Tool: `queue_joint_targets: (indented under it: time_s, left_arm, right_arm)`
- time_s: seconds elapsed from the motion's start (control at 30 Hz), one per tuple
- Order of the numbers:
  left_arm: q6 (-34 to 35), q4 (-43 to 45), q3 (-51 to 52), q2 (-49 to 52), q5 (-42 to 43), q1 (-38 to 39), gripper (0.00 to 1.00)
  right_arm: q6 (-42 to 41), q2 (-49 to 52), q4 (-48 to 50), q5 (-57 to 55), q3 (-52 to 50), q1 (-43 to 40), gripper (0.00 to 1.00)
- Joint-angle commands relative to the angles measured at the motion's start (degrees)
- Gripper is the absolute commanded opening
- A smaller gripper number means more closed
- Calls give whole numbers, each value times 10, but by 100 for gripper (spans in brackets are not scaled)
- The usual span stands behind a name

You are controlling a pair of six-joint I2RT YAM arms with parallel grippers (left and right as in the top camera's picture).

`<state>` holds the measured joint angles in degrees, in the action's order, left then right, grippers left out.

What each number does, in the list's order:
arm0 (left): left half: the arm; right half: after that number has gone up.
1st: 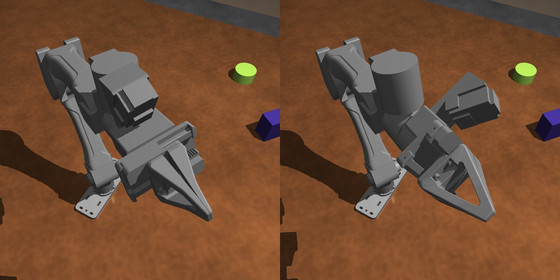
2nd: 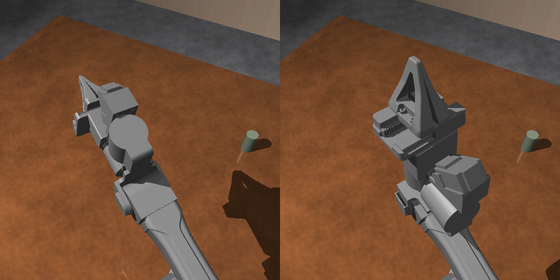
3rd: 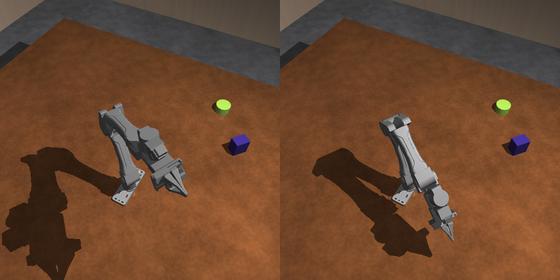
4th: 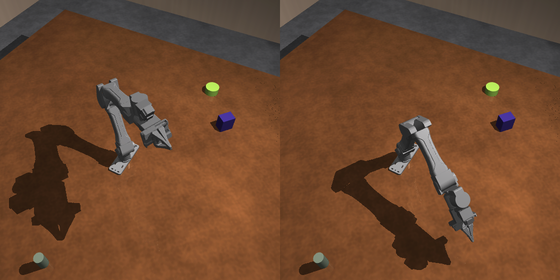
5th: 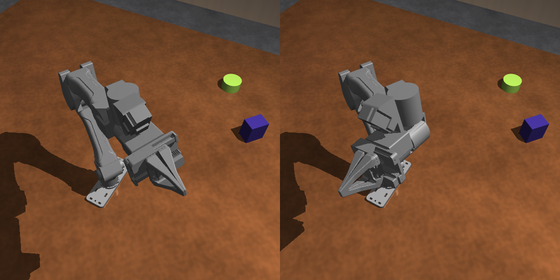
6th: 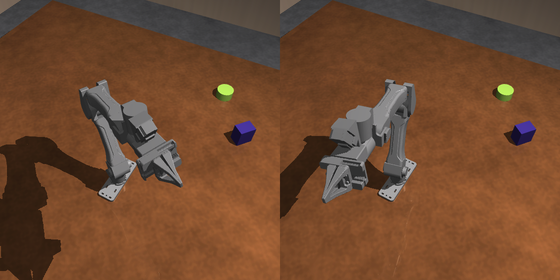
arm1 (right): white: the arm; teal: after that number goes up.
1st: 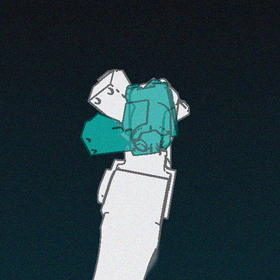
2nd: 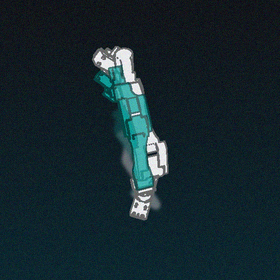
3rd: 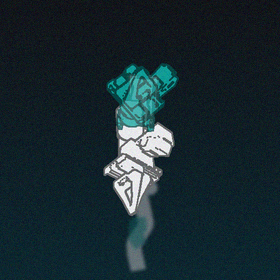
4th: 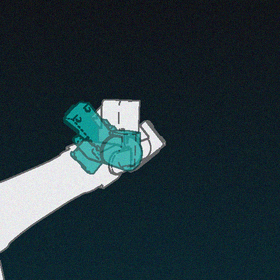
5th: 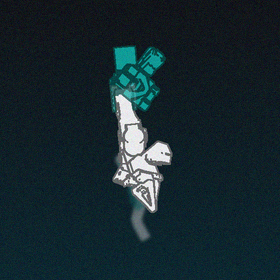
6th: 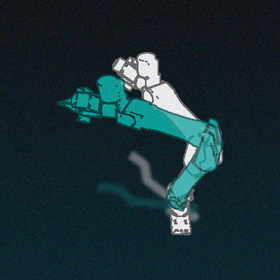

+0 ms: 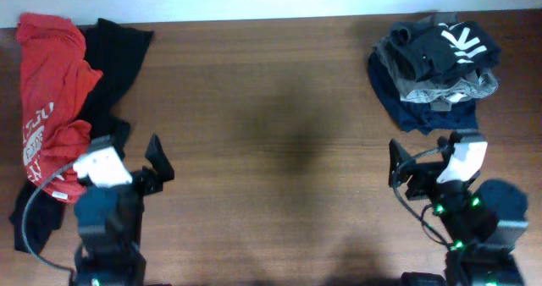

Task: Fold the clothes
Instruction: 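Reach the left gripper into the red shirt pile and grasp it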

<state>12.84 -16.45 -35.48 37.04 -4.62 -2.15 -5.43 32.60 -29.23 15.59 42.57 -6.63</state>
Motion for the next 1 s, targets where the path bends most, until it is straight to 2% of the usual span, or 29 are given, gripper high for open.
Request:
queue_joint_targets:
  time_s: [0.0, 0.17, 0.3, 0.37, 0.5, 0.67, 0.8, 0.97]
  left_arm:
    - [-12, -28, -85, 74, 47, 2, 99]
    - [-25, -165, -267, 212, 101, 2, 99]
    - [-42, -289, -433, 327, 108, 2, 99]
    - [-74, -301, -470, 355, 108, 2, 99]
    - [-81, -280, -479, 375, 108, 2, 99]
    - [-153, -287, -479, 401, 86, -3, 99]
    - [-150, -286, -479, 447, 16, -43, 99]
    - [-87, -278, -479, 539, 16, -142, 99]
  right_arm:
    - [23, 50, -37, 7, 82, 3, 98]
    - [26, 145, -127, 19, 190, 3, 98]
    - [56, 255, -214, 93, 284, 3, 99]
    - [56, 300, -229, 109, 306, 3, 98]
    - [37, 364, -238, 110, 308, 3, 99]
    - [50, 436, -250, 157, 308, 3, 100]
    - [93, 460, -248, 278, 309, 4, 89]
    - [92, 452, -255, 264, 309, 7, 86]
